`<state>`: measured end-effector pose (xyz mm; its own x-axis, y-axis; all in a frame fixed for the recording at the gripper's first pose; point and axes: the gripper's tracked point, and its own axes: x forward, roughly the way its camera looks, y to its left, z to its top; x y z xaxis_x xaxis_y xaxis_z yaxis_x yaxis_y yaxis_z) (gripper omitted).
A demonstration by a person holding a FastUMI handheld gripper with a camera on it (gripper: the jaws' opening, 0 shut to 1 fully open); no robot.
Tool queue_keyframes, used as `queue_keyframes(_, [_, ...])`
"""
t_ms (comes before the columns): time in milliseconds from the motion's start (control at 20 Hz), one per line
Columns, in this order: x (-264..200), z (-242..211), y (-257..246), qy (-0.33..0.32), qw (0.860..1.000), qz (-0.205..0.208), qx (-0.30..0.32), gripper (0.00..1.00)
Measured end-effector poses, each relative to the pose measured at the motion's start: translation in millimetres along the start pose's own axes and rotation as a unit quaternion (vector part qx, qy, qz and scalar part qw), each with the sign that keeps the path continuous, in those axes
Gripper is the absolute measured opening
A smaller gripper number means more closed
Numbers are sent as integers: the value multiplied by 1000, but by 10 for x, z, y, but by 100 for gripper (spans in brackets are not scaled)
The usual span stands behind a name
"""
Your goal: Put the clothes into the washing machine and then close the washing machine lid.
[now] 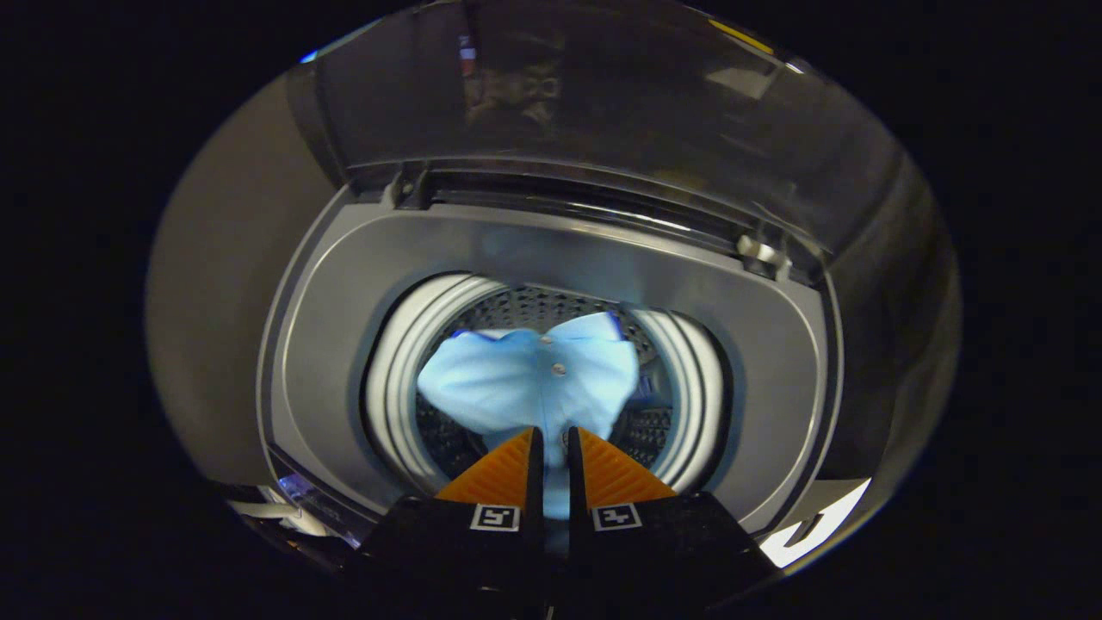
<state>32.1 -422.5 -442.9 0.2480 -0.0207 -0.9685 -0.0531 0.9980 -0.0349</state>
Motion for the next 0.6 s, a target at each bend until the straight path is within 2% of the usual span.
queue_keyframes(100, [-38,54,43,-11,1000,11,28,17])
queue_keyframes(200, [-7,-16,156,9,999,39,37,58])
queue_keyframes(300, [3,10,69,6,999,22,37,99])
queue_keyframes(600, [-39,111,-20,-26,999,1,42,99])
